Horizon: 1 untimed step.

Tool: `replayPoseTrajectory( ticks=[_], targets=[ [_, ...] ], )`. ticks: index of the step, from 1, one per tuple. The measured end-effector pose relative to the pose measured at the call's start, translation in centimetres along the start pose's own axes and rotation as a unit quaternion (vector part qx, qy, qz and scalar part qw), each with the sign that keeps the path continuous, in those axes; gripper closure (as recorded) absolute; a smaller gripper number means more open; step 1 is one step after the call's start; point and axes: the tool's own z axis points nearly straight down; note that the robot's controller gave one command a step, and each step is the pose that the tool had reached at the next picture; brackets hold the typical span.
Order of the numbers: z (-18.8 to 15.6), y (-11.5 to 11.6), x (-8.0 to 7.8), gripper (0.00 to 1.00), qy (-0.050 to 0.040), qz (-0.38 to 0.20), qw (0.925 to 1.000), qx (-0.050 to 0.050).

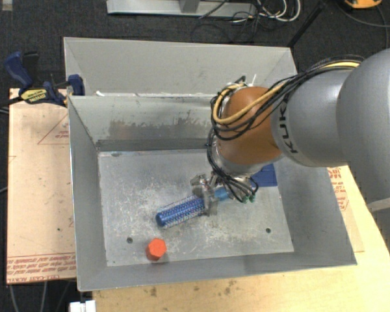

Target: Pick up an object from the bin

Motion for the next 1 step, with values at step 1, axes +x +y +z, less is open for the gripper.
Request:
replayPoseTrajectory(
  ticks=[1],
  targets=[
    [-3.64, 0.02, -0.12, 1.0, -0.0022, 0.0, 1.0, 0.001]
  ],
)
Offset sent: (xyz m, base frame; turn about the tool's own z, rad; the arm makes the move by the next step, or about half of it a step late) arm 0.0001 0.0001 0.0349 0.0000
